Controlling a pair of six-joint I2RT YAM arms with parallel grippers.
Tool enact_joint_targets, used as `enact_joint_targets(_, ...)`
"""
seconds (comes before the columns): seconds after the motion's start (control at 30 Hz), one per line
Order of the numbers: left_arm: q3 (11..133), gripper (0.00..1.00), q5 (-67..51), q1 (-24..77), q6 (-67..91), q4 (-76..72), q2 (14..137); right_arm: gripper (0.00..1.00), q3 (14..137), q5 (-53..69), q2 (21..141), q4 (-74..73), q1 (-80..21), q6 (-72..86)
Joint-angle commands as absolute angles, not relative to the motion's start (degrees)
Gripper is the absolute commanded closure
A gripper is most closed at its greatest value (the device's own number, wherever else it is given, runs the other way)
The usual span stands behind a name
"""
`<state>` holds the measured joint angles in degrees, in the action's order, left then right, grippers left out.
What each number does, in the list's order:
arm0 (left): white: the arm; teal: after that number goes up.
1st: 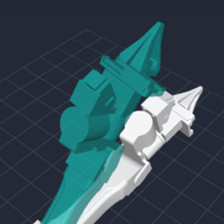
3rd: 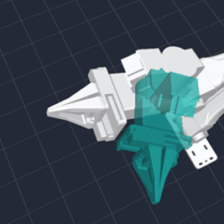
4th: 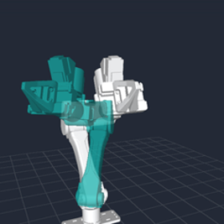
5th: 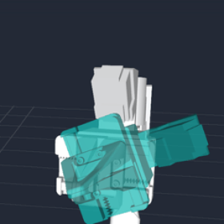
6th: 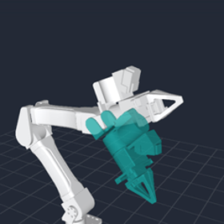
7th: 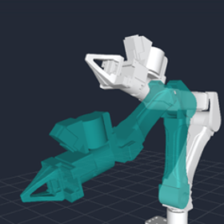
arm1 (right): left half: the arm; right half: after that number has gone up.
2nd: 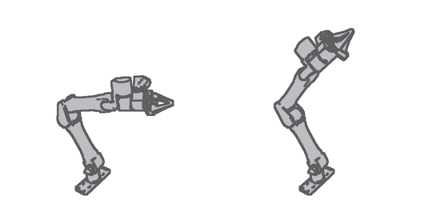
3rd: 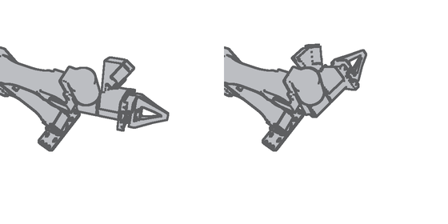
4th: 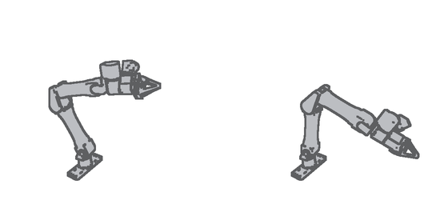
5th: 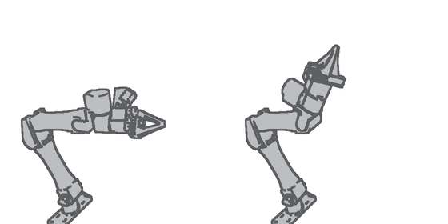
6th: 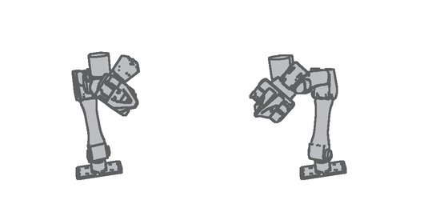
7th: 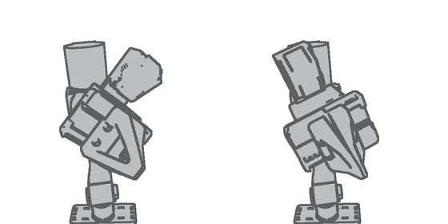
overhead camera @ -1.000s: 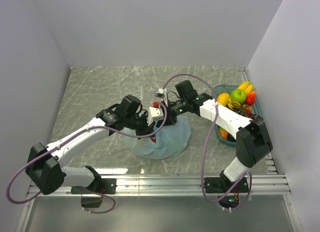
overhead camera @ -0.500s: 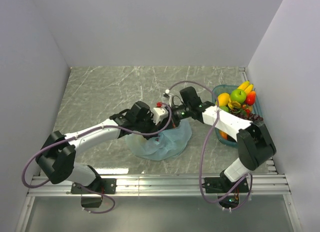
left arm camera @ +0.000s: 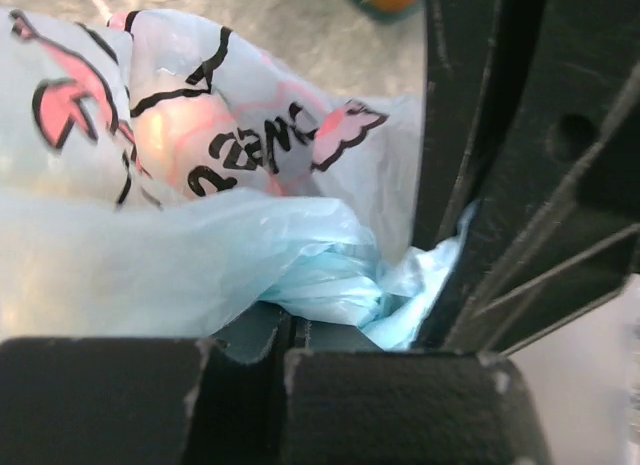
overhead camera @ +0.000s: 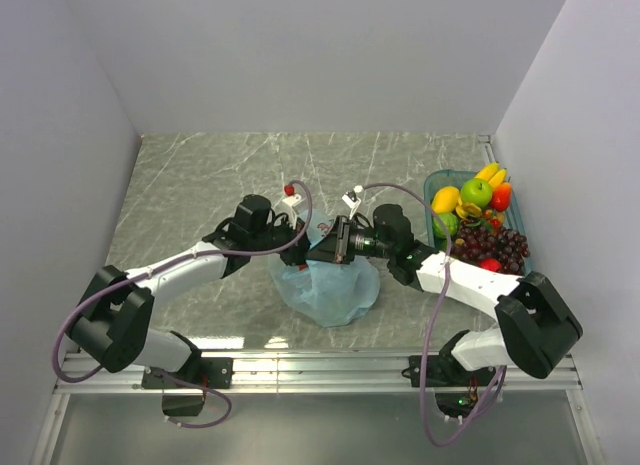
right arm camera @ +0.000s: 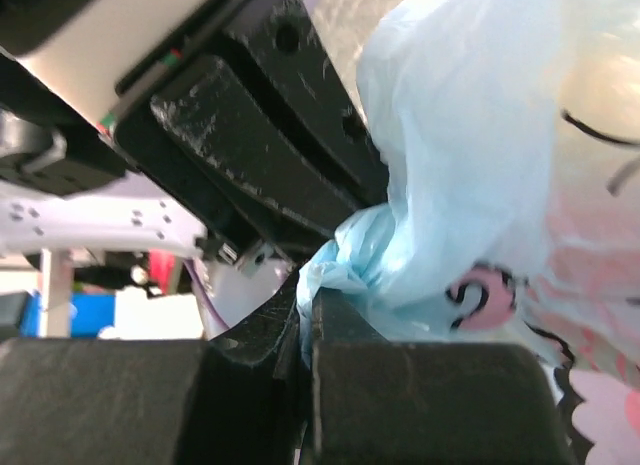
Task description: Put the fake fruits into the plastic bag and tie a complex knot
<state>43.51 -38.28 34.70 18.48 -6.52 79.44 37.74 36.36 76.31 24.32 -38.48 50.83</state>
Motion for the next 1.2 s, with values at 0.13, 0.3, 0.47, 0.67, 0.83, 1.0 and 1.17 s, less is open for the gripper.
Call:
enact_joint_targets(0.13,39.7,1.00,-48.4,34.8,38.4,-23.7,80.6,0.77,42.6,37.6,75.2,27.3,-41.0,46.3)
enact_joint_targets(0.3,40.0,1.00,-49.2,34.6,38.6,-24.9,82.5,0.30,48.5,39.1,68.4,-0.9,-40.5,19.4)
enact_joint_targets(0.47,40.4,1.00,-49.0,34.6,37.4,-23.6,82.4,0.21,54.7,44.1,62.4,-18.3,-34.6,8.5)
enact_joint_targets(0.67,40.6,1.00,-48.0,34.6,37.0,-22.3,82.8,0.33,53.9,48.3,61.3,-17.8,-22.1,10.4)
enact_joint_targets(0.83,41.5,1.00,-47.9,34.6,37.3,-21.6,83.6,0.37,48.4,49.1,68.9,-14.0,-22.1,12.6)
enact_joint_targets(1.0,40.4,1.00,-50.0,34.6,39.4,-26.3,83.4,0.24,41.8,51.6,72.7,-8.3,-22.8,18.4)
enact_joint_targets(1.17,38.9,1.00,-53.9,34.7,44.1,-36.4,84.2,0.21,36.9,54.6,74.3,10.7,-27.1,33.8)
